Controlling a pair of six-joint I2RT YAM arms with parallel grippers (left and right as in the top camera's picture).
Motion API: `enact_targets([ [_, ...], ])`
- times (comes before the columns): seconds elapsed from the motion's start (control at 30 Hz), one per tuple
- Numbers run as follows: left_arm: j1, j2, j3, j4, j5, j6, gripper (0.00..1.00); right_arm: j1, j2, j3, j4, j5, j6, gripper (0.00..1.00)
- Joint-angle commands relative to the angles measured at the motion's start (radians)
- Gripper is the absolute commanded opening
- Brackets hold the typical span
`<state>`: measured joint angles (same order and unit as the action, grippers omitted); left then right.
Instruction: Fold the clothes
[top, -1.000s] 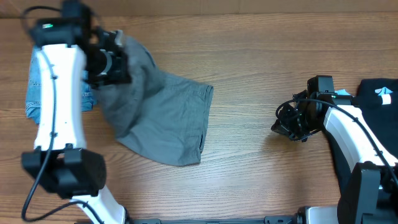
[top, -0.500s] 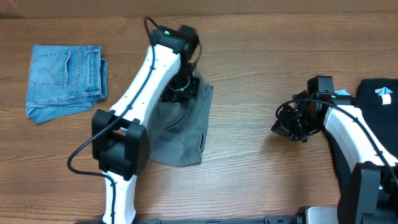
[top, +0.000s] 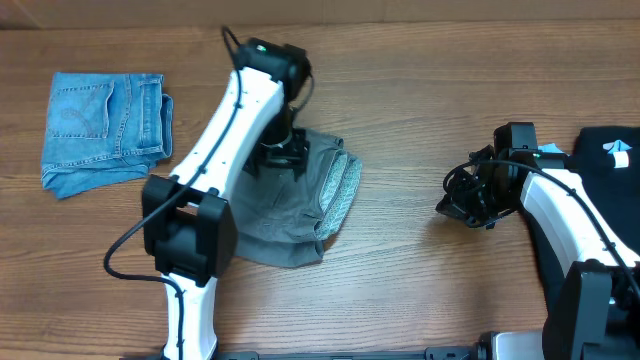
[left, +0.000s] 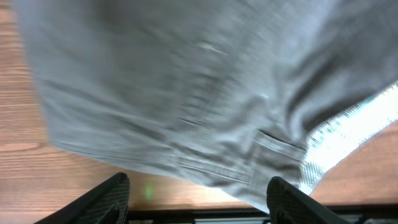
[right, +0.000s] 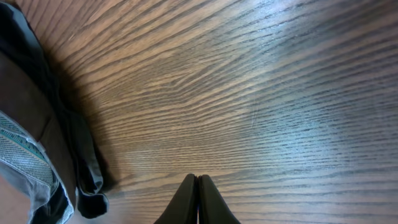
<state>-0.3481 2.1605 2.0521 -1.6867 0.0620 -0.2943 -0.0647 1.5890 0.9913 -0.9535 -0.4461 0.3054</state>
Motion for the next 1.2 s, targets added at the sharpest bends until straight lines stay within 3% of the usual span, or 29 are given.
enact_targets([
  [0.0,0.113,-0.021,0.032,-0.003,-0.037,0.029,0.76,0.009,-0.023,0.024,0.007,-0.12,-0.159,0.08],
  [0.1,0.192,-0.021,0.024,0.0,0.012,0.074,0.69,0.062,-0.023,0.024,0.029,-0.321,-0.267,0.12],
  [0.2,0.235,-0.021,0.011,0.003,0.034,0.102,0.66,0.173,-0.023,0.024,0.083,-0.416,-0.269,0.25],
  [0.3,0.257,-0.021,-0.01,0.014,0.037,0.117,0.72,0.288,-0.023,0.024,0.183,-0.308,-0.112,0.3],
  [0.4,0.264,-0.021,-0.015,0.032,0.141,0.188,0.68,0.357,-0.023,0.024,0.254,-0.14,-0.003,0.3],
  [0.53,0.233,-0.022,-0.014,0.042,0.363,0.359,0.69,0.33,-0.024,0.025,0.238,-0.037,0.043,0.29],
  [0.6,0.162,-0.023,-0.014,0.076,0.351,0.362,0.72,0.258,-0.042,0.029,0.2,-0.036,0.043,0.27],
  [0.8,-0.151,-0.023,-0.014,0.193,-0.1,0.068,0.76,-0.074,-0.147,0.047,0.074,-0.018,0.037,0.28],
  [0.83,-0.195,-0.023,-0.014,0.192,-0.183,-0.005,0.82,-0.106,-0.153,0.047,0.063,-0.019,0.035,0.28],
  [0.87,-0.254,-0.023,-0.014,0.184,-0.273,-0.12,0.96,-0.175,-0.16,0.047,0.037,-0.028,0.025,0.28],
  [0.9,-0.28,-0.023,-0.015,0.185,-0.281,-0.159,1.0,-0.196,-0.16,0.047,0.028,-0.032,0.014,0.28],
  [1.03,-0.385,-0.022,-0.015,0.193,-0.302,-0.297,1.0,-0.275,-0.16,0.047,-0.012,-0.037,-0.025,0.28],
  [1.17,-0.451,-0.022,-0.015,0.263,-0.177,-0.289,1.0,-0.277,-0.16,0.047,-0.01,-0.045,-0.025,0.27],
])
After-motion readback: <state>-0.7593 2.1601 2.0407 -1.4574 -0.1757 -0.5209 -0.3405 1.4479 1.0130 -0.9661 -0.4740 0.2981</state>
